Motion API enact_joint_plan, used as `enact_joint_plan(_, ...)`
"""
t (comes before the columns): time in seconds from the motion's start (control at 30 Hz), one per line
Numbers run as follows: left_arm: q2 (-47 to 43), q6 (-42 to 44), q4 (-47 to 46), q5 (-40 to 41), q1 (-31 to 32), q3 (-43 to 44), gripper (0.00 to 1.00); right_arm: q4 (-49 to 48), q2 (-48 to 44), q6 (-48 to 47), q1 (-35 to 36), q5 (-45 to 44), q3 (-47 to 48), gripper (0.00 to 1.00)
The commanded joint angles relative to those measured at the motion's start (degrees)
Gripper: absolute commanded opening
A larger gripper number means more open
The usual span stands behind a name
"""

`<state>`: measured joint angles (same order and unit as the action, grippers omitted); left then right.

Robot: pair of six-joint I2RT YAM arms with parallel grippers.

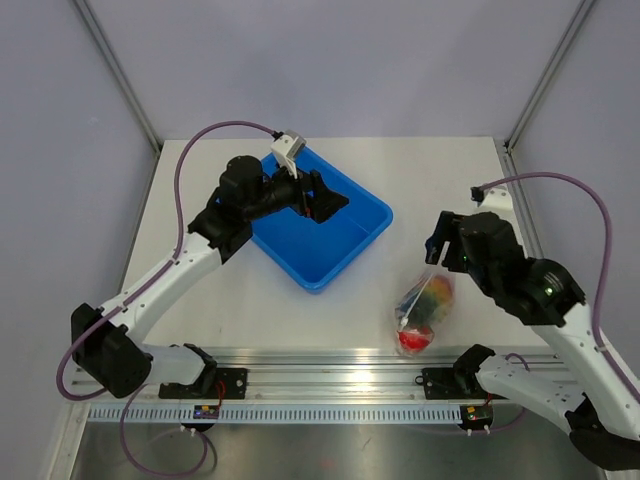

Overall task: Place the food in the zip-top bag and seal the zipper
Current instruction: Place the zipper food storage bag at the center of the board.

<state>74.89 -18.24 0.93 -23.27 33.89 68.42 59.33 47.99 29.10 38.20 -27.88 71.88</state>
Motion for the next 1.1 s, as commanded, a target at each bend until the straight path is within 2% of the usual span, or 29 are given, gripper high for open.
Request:
enact_joint_plan(0.0, -3.2, -0.1, -2.5, 0.5, -0.1, -0.6, 0.99, -1.0, 2.3, 4.8, 0.2, -1.3, -2.5, 0.70)
enact_joint_plan(0.07, -3.7, 0.0, -2.2, 0.9, -0.1, -1.2, 0.99, -3.0, 3.2, 5.1, 0.2, -0.2, -3.7, 0.55)
enact_joint_plan(0.1, -4.3, 0.1, -2.2, 0.9, -0.1, -1.4, 0.99, -3.3, 3.7, 5.2, 0.2, -0.1, -3.8, 0.35)
enact_joint_plan(0.13, -4.7, 0.2, -2.1, 1.2, -0.1, -1.6, 0.99, -3.6, 4.1, 5.1, 0.2, -0.2, -3.7, 0.26)
enact_joint_plan(0.17, -5.1, 0.4, -2.0, 1.2, -0.1, -2.0, 0.99, -4.1, 5.1, 4.9, 0.2, -0.2, -3.5, 0.10)
enact_joint_plan(0.2, -5.5, 0.5, -1.9, 1.3, -0.1, -2.2, 0.99, -4.4, 5.5, 4.8, 0.2, -0.6, -3.1, 0.05)
enact_joint_plan(0.27, -5.8, 0.8, -1.5, 1.6, -0.1, -2.5, 0.99, -5.1, 6.9, 4.3, 0.2, -1.8, -2.1, 0.00)
enact_joint_plan(0.6, -7.4, 2.3, 0.3, 3.0, -0.1, -3.3, 0.99, -7.7, 9.1, 2.0, 0.2, -4.8, -0.9, 0.00)
enact_joint_plan(0.63, -7.5, 2.3, 0.2, 3.0, -0.1, -3.5, 0.99, -7.6, 8.9, 2.3, 0.2, -4.9, -1.1, 0.08)
enact_joint_plan(0.67, -7.2, 2.3, 0.0, 2.8, -0.1, -3.6, 0.99, -7.3, 8.7, 2.5, 0.2, -4.7, -1.3, 0.27)
enact_joint_plan(0.7, -7.1, 2.2, -0.1, 2.7, -0.1, -3.6, 0.99, -7.4, 8.5, 2.6, 0.1, -4.6, -1.6, 0.35)
enact_joint_plan(0.73, -6.9, 1.9, -0.2, 2.4, 0.0, -3.6, 0.99, -7.4, 8.4, 2.7, 0.2, -4.6, -2.0, 0.50)
enact_joint_plan(0.77, -6.5, 1.7, -0.6, 2.3, -0.1, -3.7, 0.99, -7.3, 8.4, 3.0, 0.2, -4.6, -2.2, 0.69)
enact_joint_plan(0.8, -6.3, 1.6, -0.7, 2.0, -0.1, -3.7, 0.99, -7.4, 8.6, 3.0, 0.2, -4.5, -2.3, 0.76)
enact_joint_plan(0.9, -6.0, 1.2, -0.7, 1.6, -0.1, -3.7, 0.99, -7.8, 10.2, 2.8, 0.2, -3.4, -2.5, 0.91)
enact_joint_plan(1.07, -6.4, 1.8, -0.2, 1.9, 0.0, -3.7, 0.99, -10.5, 12.5, 1.5, 0.2, -0.5, -3.0, 0.93)
